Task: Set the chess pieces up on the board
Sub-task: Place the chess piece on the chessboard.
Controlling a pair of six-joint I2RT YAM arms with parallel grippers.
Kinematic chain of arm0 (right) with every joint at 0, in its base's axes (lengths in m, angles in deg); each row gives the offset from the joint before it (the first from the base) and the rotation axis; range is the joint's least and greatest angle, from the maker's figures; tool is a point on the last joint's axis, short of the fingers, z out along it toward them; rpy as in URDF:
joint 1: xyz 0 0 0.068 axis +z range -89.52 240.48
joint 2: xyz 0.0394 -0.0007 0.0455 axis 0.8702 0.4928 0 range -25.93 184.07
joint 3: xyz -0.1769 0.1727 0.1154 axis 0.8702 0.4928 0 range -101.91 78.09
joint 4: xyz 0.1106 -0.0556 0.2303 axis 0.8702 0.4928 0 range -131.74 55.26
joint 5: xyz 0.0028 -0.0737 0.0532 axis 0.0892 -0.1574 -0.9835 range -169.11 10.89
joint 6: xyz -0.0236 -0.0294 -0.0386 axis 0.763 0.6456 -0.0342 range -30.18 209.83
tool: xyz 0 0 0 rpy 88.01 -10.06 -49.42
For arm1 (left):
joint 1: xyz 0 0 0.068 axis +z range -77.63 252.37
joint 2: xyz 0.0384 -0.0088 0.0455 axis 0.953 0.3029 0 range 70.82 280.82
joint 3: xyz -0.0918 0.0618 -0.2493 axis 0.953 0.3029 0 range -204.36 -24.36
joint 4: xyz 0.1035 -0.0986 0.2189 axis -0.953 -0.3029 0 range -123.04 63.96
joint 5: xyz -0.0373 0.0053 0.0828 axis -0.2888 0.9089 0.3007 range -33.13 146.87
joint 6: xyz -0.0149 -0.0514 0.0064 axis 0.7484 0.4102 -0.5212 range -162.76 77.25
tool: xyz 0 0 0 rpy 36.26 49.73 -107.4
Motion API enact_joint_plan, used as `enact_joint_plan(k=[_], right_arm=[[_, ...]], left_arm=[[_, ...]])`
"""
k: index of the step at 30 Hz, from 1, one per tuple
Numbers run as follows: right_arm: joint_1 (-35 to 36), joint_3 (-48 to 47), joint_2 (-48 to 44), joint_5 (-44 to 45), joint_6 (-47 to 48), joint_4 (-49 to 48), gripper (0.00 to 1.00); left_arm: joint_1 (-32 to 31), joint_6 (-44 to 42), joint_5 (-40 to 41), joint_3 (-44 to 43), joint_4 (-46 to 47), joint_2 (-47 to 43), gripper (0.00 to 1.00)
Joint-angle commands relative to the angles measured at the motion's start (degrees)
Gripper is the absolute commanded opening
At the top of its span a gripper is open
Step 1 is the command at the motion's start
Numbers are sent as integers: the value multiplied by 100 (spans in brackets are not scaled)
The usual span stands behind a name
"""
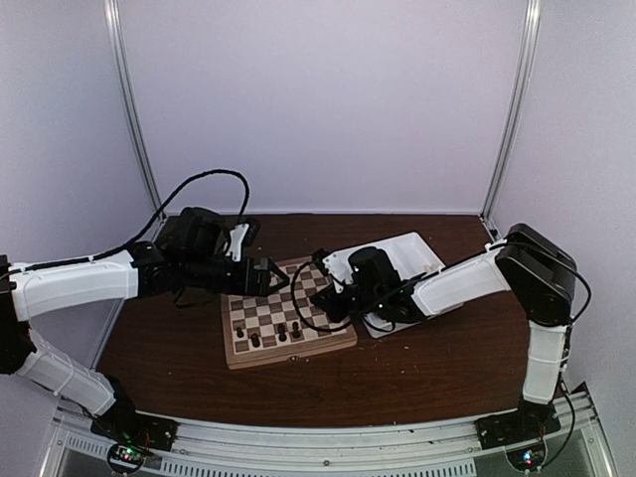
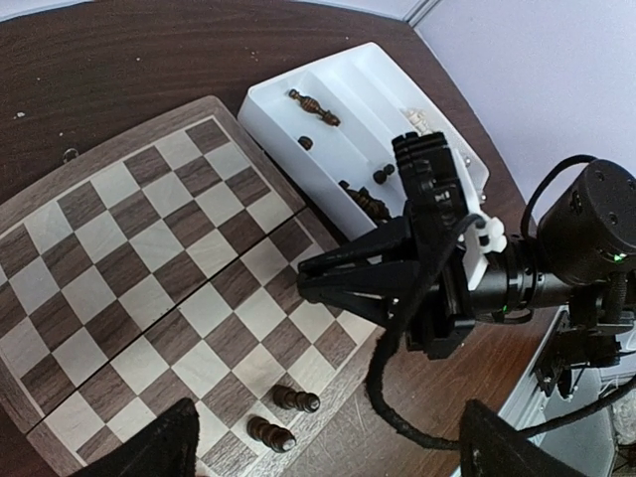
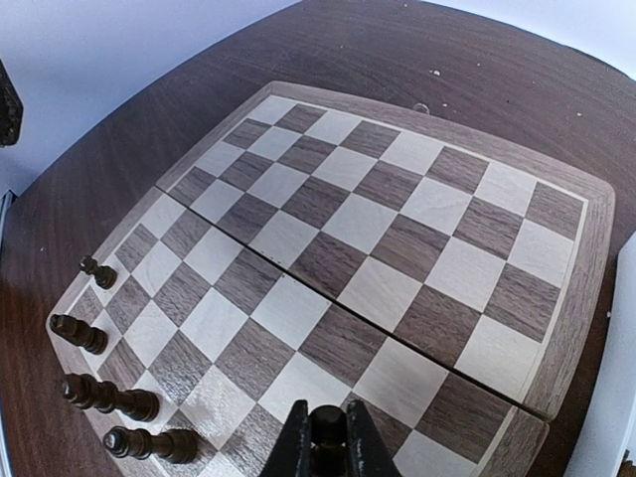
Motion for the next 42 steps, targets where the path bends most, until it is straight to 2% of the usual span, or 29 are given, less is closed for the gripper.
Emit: enact_joint_plan(k=[1,14,19,33,38,42], right_arm=[[38,-30,123,190,-12,-137,12],[67,-288,350,329,105,153,12],[74,-331,332,330,105,179,17],[80,-354,246,349,105,240,19],[82,-355,43,348,100,350,29],[93,-291,-322,418,123,455,32]], left_arm=[[27,-129,-107,-223,6,52,91],[27,-123,-52,-121,-3,-90,91],[27,-159,-22,-111,-40,-127,91],[27,-177,36,-33,-69,-244,91],[27,-232,96,-30,-110,-248,91],[27,-457,323,-125,-317,-131,91]])
